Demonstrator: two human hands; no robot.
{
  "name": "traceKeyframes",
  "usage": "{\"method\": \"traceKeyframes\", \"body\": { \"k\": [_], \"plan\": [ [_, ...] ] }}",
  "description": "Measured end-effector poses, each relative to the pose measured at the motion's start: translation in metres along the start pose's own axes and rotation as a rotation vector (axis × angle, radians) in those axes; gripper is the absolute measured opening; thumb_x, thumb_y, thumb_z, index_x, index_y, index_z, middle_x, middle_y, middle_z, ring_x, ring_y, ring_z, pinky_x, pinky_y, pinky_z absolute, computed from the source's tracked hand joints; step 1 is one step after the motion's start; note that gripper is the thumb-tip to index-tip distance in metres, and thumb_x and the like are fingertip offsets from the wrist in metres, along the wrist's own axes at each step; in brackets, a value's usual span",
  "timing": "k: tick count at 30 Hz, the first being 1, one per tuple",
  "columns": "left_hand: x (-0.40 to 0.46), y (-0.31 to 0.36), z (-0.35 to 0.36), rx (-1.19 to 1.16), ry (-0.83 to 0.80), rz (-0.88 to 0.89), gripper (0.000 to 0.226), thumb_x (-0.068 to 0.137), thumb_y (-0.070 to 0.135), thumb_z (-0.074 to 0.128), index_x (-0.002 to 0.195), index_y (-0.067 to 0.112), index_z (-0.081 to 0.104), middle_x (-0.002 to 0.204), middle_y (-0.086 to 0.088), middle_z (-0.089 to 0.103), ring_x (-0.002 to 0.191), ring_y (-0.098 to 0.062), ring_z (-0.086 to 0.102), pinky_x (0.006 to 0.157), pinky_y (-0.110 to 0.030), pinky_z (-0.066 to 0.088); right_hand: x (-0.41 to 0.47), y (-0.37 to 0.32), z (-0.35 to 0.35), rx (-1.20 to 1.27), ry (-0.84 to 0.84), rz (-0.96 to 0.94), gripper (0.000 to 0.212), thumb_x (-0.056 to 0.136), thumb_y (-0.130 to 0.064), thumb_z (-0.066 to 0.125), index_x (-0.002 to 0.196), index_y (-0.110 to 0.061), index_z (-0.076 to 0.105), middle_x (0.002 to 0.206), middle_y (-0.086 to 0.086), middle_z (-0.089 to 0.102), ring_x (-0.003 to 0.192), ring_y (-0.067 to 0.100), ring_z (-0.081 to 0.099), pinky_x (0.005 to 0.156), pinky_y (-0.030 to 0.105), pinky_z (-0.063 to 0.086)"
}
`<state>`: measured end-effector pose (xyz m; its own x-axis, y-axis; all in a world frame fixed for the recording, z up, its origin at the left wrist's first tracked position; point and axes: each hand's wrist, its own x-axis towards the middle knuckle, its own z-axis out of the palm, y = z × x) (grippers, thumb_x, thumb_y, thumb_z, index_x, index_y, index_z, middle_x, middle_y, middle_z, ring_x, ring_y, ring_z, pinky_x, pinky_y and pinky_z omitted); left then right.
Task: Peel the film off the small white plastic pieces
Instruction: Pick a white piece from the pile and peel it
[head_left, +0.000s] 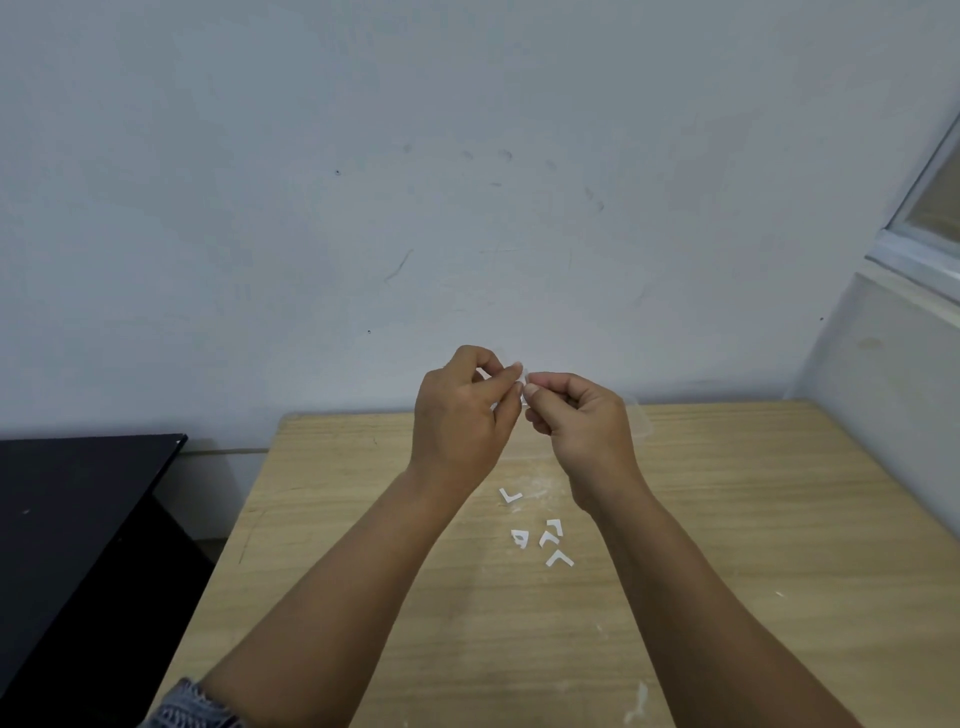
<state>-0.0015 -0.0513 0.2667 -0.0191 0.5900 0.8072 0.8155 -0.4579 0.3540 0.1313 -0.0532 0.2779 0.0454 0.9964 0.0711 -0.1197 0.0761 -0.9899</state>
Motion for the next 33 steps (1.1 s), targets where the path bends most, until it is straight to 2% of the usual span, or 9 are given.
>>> {"method": "traceKeyframes", "body": {
  "k": [3,7,9,13,18,22,24,28,33],
  "plan": [
    [-0.001,-0.001,0.000,0.064,0.034,0.051,0.010,0.088,0.019,0.068,0.090,0.017,0.077,0.087,0.000,0.062,0.056,-0.014,0.051,0.064,-0.038,0.047,-0.001,0.001,0.001,-0.006,-0.004,-0.008,0.005,0.086,-0.013,0.072,0.087,-0.017,0.076,0.075,0.005,0.070,0.069,0.010,0.063,0.072,0.028,0.054],
    [0.001,-0.002,-0.004,-0.021,0.005,-0.033,0.008,0.084,0.022,0.071,0.087,0.019,0.078,0.085,0.003,0.061,0.061,-0.011,0.052,0.062,-0.038,0.048,-0.003,0.001,-0.001,-0.045,-0.020,-0.024,0.008,0.086,-0.014,0.072,0.086,-0.019,0.078,0.075,0.006,0.070,0.070,0.011,0.063,0.072,0.030,0.054],
    [0.004,-0.004,-0.006,-0.035,-0.019,-0.041,0.008,0.082,0.022,0.071,0.085,0.018,0.077,0.084,0.003,0.061,0.065,-0.014,0.057,0.061,-0.038,0.049,-0.004,0.001,-0.002,-0.058,-0.036,-0.020,0.007,0.086,-0.015,0.073,0.088,-0.019,0.078,0.074,0.003,0.071,0.069,0.010,0.063,0.071,0.028,0.054],
    [0.004,-0.006,-0.008,0.077,-0.006,0.031,0.003,0.081,0.020,0.071,0.080,0.019,0.074,0.085,0.003,0.062,0.063,-0.016,0.056,0.070,-0.039,0.046,-0.004,0.001,0.000,-0.061,-0.056,-0.007,0.008,0.086,-0.015,0.073,0.090,-0.019,0.079,0.074,0.002,0.071,0.069,0.009,0.063,0.071,0.024,0.053],
    [-0.005,-0.006,-0.008,0.095,0.060,0.072,0.004,0.084,0.017,0.069,0.082,0.018,0.072,0.091,0.002,0.062,0.071,-0.013,0.058,0.077,-0.037,0.043,-0.002,0.002,0.003,0.081,-0.052,0.128,0.006,0.086,-0.012,0.073,0.089,-0.015,0.077,0.074,0.001,0.068,0.070,0.013,0.061,0.076,0.030,0.055],
    [-0.012,-0.009,-0.007,-0.013,-0.055,0.033,0.006,0.089,0.014,0.063,0.091,0.016,0.067,0.098,0.002,0.056,0.079,-0.012,0.057,0.078,-0.037,0.044,0.000,0.004,0.000,0.235,-0.054,0.244,0.008,0.087,-0.008,0.071,0.095,-0.009,0.074,0.073,0.001,0.066,0.066,0.012,0.060,0.069,0.026,0.054],
    [-0.015,-0.012,-0.007,-0.099,-0.105,-0.020,0.007,0.091,0.012,0.059,0.093,0.015,0.065,0.099,0.002,0.053,0.078,-0.011,0.054,0.074,-0.035,0.047,0.001,0.004,0.000,0.289,-0.061,0.301,0.009,0.087,-0.007,0.071,0.096,-0.008,0.073,0.073,0.002,0.065,0.065,0.011,0.059,0.066,0.025,0.053],
    [-0.023,-0.011,-0.011,-0.295,-0.179,-0.214,0.011,0.094,0.011,0.054,0.091,0.020,0.059,0.096,0.007,0.054,0.079,-0.006,0.054,0.071,-0.018,0.043,0.001,0.010,0.001,0.243,-0.042,0.333,0.010,0.085,-0.006,0.071,0.094,-0.008,0.074,0.071,0.001,0.063,0.062,0.011,0.057,0.064,0.025,0.052],
    [-0.033,-0.013,-0.018,-0.487,-0.304,-0.637,0.010,0.100,0.017,0.046,0.093,0.019,0.052,0.090,0.009,0.063,0.078,-0.009,0.062,0.066,-0.020,0.044,-0.001,0.027,0.008,0.111,0.004,0.310,0.007,0.083,-0.004,0.069,0.084,-0.010,0.074,0.068,0.002,0.060,0.059,0.009,0.055,0.063,0.025,0.049]
  ]
}}
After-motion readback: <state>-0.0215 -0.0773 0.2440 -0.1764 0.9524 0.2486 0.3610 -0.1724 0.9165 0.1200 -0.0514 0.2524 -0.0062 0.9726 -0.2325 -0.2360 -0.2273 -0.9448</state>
